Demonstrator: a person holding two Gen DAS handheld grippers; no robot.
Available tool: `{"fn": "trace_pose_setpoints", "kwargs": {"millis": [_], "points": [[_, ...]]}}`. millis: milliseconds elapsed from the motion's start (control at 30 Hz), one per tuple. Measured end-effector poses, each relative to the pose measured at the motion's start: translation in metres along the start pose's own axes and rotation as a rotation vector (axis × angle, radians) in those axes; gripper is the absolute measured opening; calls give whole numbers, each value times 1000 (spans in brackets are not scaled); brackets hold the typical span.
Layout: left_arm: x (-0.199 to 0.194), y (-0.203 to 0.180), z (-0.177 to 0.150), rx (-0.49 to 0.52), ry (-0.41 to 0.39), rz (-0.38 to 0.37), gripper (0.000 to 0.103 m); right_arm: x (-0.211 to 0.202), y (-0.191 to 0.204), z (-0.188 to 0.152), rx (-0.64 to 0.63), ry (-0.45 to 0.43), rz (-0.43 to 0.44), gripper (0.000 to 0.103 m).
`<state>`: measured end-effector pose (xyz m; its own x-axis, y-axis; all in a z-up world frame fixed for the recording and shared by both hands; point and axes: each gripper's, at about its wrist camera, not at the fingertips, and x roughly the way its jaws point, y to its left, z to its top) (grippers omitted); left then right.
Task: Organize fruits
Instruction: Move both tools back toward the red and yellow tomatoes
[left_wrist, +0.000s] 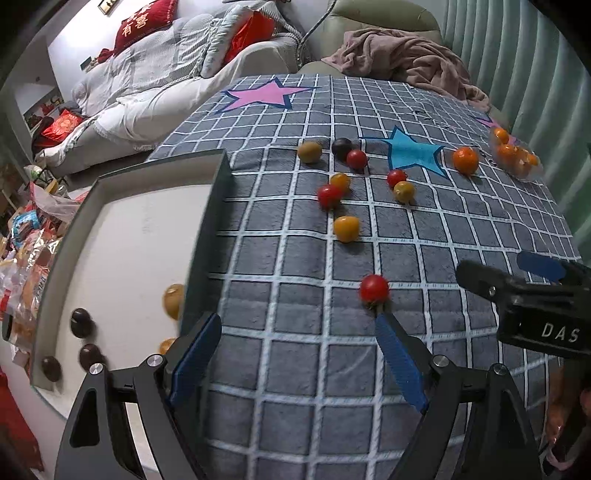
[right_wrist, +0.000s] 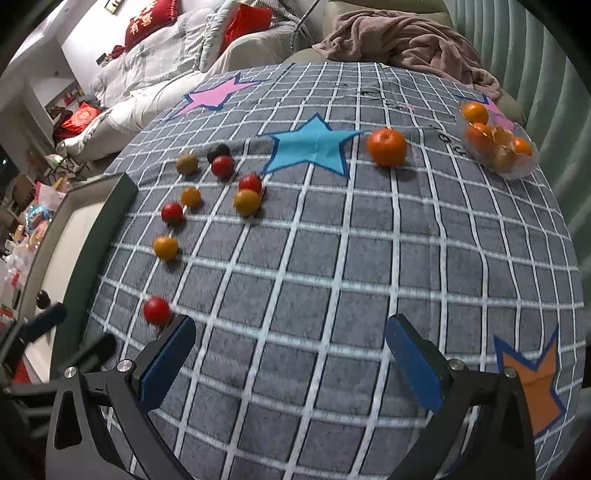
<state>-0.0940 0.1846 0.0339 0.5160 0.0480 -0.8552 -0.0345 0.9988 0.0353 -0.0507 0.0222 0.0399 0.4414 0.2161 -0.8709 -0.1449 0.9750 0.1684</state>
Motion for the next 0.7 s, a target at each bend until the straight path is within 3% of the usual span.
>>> {"fn": "trace_pose_setpoints", "kwargs": {"millis": [267,600,633,667,700], "points": [[22,-23,6,-2,1,32,86,22,7,31,-36,-26,17,102],[41,-34,14,-24,1,30,87,52,23,49,-111,-21,30,91],[41,-34,14,-28,-1,25,89,54,24,50,-115,-20,30,87],[43,-33,14,-35,2,28,103,57,26,51,-118,-19,32,85],[47,-31,13,-55,18,19,103,58,27,52,-122,-19,31,82]]}}
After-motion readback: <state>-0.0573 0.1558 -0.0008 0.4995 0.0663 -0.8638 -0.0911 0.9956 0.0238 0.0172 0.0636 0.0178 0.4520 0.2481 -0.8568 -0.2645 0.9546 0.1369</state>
